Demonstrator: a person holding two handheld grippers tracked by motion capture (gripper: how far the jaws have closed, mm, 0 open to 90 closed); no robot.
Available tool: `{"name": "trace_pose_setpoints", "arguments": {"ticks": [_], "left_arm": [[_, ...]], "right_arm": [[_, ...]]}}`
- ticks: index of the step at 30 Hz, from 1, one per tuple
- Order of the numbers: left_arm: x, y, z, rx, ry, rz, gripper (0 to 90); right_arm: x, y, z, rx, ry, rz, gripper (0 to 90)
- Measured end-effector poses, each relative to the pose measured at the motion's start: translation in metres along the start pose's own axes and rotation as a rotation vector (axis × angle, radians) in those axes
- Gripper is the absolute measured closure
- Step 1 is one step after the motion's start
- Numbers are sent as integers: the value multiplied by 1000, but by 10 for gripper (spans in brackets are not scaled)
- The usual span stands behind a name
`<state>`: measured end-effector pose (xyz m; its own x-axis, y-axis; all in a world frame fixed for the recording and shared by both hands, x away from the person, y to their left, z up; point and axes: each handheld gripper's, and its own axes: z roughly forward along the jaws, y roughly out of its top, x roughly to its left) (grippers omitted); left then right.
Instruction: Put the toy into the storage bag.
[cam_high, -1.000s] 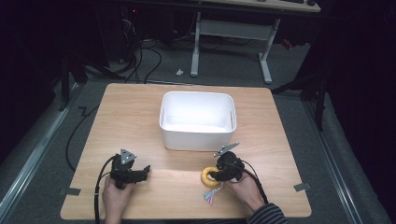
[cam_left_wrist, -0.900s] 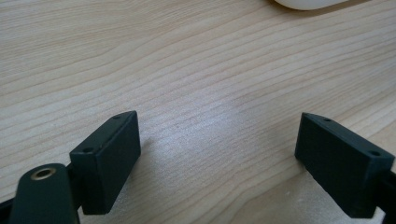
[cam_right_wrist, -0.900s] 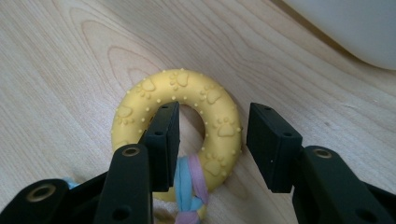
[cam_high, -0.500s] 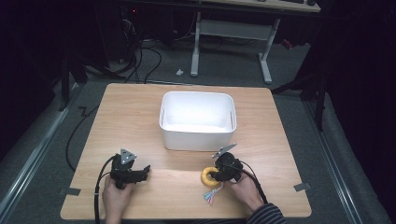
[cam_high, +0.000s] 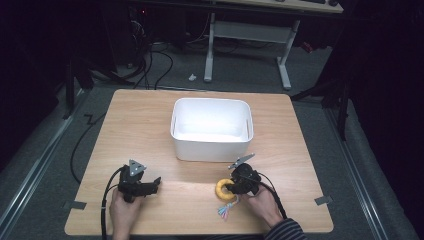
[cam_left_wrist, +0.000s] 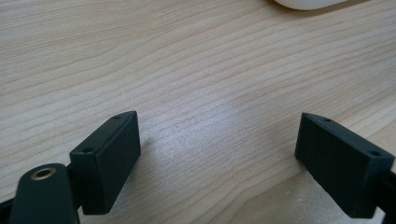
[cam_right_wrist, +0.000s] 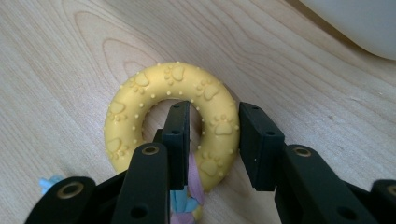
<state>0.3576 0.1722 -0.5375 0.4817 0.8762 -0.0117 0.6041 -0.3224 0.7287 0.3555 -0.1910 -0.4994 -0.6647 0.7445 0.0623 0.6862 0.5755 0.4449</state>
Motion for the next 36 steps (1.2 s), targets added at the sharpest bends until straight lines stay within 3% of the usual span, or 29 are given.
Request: {"name": "trace_pose_setpoints", "arguments": {"ticks": [3, 21, 28, 33, 35, 36], "left_arm": [[0, 0, 0, 0, 0, 0, 144], [0, 0, 0, 0, -1, -1, 144], [1, 1, 0, 2, -2, -4, 150], [1, 1, 0, 1, -3, -5, 150], [1, 1, 1, -1, 2, -9, 151], [1, 1, 1, -1, 2, -9, 152]], "right_arm": [[1, 0, -1, 3, 1, 17, 662], [-6, 0, -16, -86, 59, 9, 691], [-21, -9, -34, -126, 59, 51, 691], [-28, -15, -43, -119, 24, 85, 691], [-29, -26, -45, -130, 29, 133, 691], [-29, -26, -45, -130, 29, 133, 691]]}}
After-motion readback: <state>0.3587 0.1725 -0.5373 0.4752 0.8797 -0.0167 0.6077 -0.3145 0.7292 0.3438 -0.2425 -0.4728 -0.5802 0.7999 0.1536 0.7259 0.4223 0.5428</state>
